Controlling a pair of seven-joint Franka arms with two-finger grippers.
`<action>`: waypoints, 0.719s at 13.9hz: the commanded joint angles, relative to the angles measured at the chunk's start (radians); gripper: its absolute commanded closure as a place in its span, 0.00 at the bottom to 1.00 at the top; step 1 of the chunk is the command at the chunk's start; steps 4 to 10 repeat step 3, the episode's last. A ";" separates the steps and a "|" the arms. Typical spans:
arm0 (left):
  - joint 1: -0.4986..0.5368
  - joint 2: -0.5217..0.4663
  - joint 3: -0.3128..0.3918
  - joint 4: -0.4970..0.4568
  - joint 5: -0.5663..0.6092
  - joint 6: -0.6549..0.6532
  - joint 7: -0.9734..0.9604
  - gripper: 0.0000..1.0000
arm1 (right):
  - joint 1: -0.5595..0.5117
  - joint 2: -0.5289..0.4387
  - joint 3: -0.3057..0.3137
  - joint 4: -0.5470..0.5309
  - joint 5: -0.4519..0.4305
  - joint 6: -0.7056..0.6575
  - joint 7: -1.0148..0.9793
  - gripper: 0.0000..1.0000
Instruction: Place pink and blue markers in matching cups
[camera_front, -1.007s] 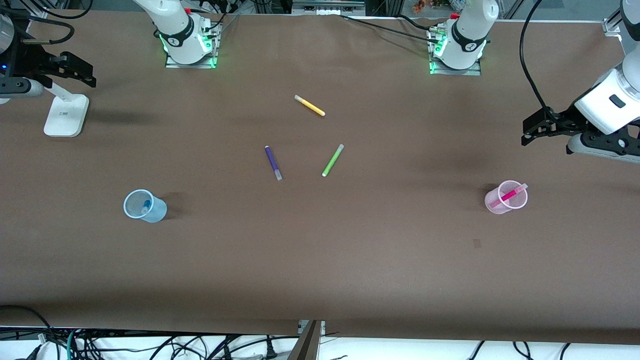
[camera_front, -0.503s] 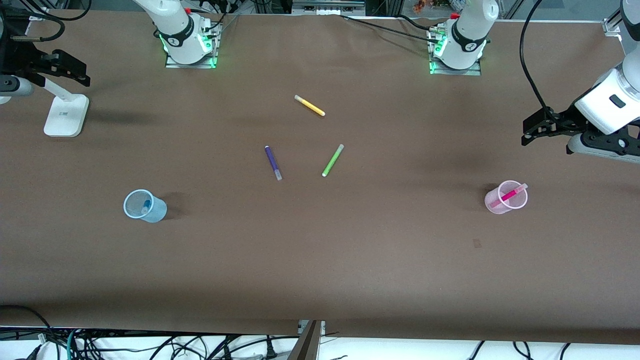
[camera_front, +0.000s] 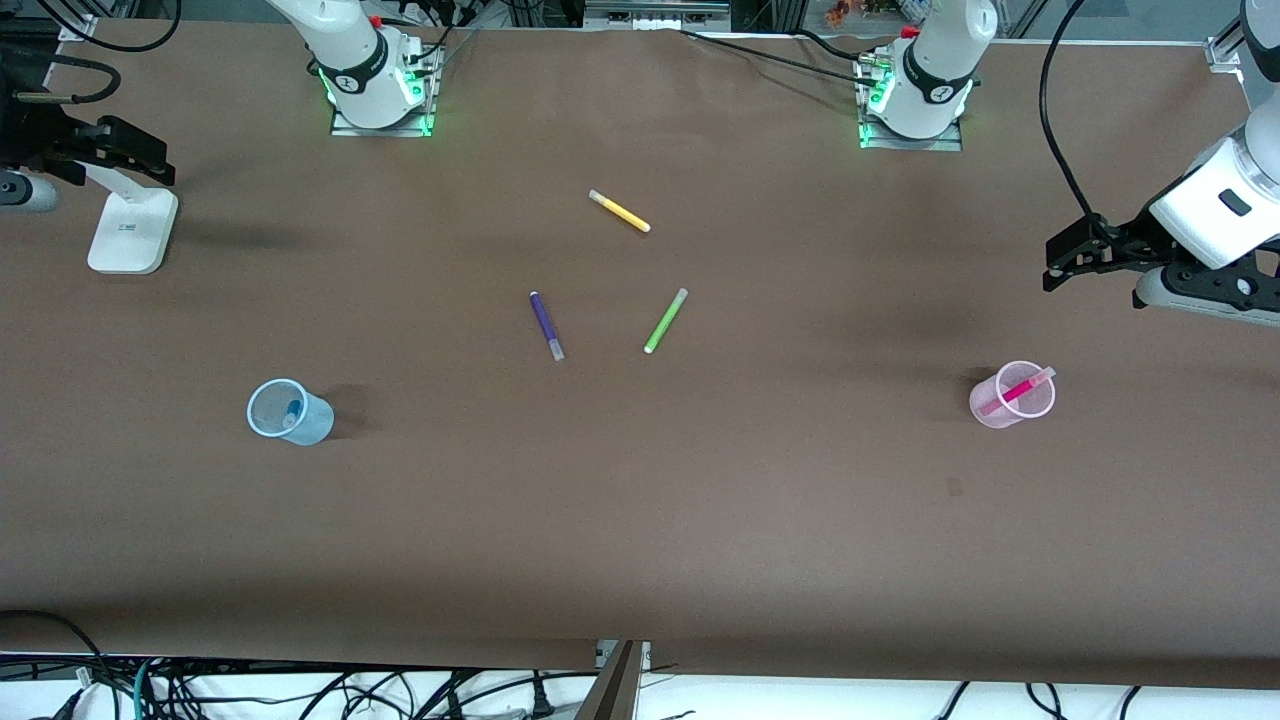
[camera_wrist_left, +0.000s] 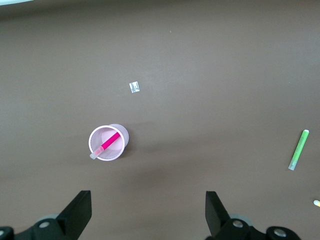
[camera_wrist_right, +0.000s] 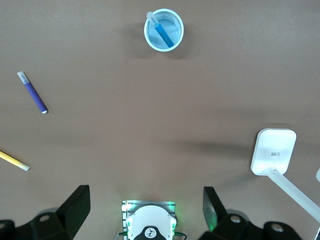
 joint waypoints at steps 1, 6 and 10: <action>0.009 -0.021 -0.007 -0.023 -0.007 0.009 0.000 0.00 | -0.004 0.008 0.001 0.030 -0.002 -0.026 0.007 0.00; 0.009 -0.021 -0.007 -0.023 -0.007 0.009 -0.002 0.00 | -0.004 0.008 0.001 0.030 -0.002 -0.026 0.007 0.00; 0.009 -0.021 -0.007 -0.023 -0.007 0.009 -0.002 0.00 | -0.004 0.008 0.001 0.030 -0.002 -0.026 0.007 0.00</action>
